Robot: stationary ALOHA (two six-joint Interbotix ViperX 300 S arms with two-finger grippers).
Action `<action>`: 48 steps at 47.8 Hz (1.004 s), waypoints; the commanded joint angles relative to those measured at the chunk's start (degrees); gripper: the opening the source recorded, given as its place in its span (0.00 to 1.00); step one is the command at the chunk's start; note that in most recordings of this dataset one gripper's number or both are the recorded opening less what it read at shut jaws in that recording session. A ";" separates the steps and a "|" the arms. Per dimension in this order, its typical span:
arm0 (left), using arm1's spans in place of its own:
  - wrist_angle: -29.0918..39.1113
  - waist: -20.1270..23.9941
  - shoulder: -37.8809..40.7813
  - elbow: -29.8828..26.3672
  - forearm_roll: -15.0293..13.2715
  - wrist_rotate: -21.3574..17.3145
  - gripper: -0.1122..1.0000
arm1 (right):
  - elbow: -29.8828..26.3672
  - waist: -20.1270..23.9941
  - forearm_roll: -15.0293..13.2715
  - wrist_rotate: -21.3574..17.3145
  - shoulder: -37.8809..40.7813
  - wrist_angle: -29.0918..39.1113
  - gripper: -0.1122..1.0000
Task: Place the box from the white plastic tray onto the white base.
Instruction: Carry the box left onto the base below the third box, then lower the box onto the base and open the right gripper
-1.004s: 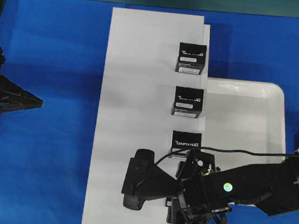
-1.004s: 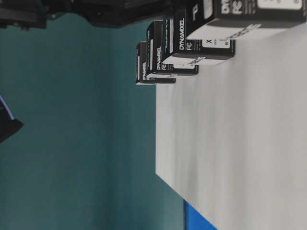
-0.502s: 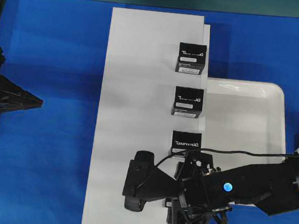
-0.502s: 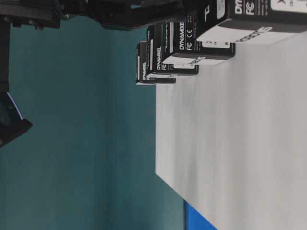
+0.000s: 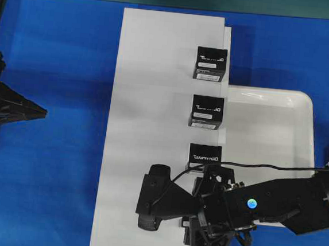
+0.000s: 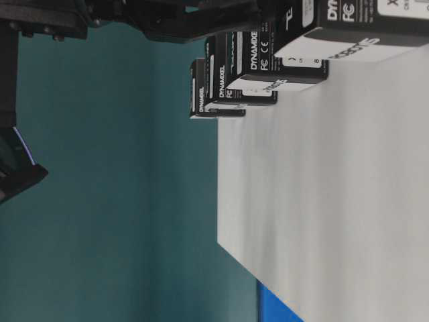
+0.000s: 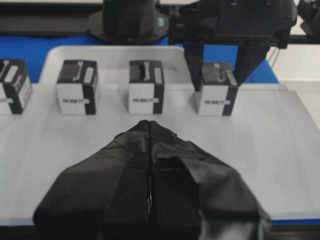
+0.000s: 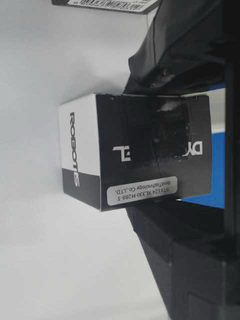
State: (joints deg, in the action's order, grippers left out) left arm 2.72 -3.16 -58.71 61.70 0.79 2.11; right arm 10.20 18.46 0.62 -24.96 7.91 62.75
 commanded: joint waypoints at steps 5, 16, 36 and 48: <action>-0.26 0.00 0.35 -1.32 0.09 -0.09 0.03 | 0.26 -0.88 -0.18 0.18 0.53 -0.62 0.63; -0.26 0.00 0.26 -1.32 0.09 -0.09 0.03 | 0.62 -0.18 -0.88 4.39 0.53 -2.64 0.98; 0.53 0.00 0.44 -0.70 0.09 0.18 0.03 | 0.35 -0.18 -0.97 4.57 0.53 -3.69 0.99; 2.81 0.00 0.09 -0.79 0.09 0.18 0.03 | -1.49 -0.88 -1.05 4.48 -2.29 -4.57 0.99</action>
State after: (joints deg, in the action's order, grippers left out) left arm 5.54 -3.16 -58.71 61.79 0.79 2.20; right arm 10.28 18.19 -0.18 -20.39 7.21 58.71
